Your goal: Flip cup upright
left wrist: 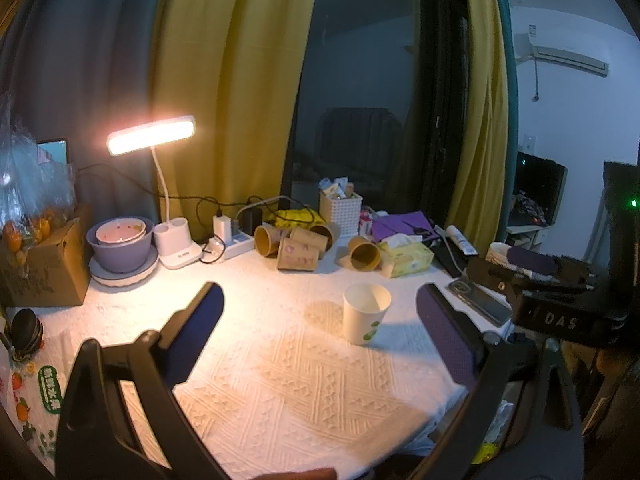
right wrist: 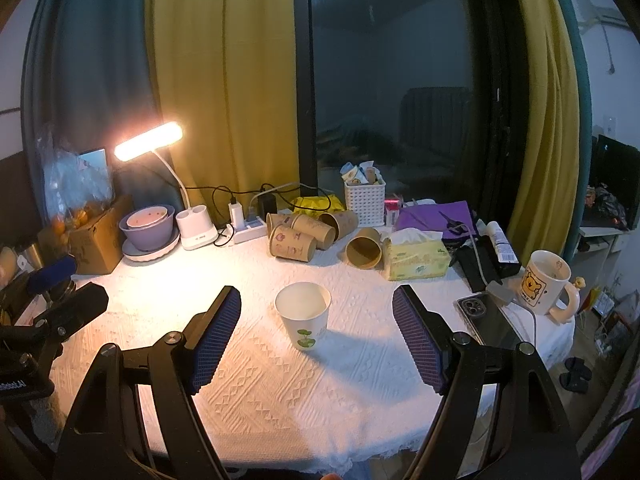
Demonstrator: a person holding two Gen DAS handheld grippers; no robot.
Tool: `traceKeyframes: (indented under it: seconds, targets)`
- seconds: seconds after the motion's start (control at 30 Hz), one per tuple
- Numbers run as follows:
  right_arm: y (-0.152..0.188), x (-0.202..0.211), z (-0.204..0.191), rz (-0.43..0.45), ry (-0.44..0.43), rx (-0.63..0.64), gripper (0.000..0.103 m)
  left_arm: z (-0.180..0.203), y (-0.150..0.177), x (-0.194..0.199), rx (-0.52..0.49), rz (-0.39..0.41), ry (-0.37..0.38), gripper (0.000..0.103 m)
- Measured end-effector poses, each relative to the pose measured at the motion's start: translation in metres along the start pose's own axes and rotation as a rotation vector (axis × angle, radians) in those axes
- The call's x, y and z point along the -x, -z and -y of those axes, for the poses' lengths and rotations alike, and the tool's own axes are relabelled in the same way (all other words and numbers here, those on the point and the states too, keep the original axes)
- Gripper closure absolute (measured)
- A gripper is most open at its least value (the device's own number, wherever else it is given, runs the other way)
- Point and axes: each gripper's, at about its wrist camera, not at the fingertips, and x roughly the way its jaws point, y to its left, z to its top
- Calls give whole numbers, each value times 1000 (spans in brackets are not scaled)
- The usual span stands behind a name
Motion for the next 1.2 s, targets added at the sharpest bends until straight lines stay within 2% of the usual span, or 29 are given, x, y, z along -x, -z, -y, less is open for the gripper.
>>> traceKeyframes:
  seconds: [1.2]
  targets:
    - [4, -3, -3, -11, -1, -1, 22, 9, 6, -2, 3, -4, 1, 5]
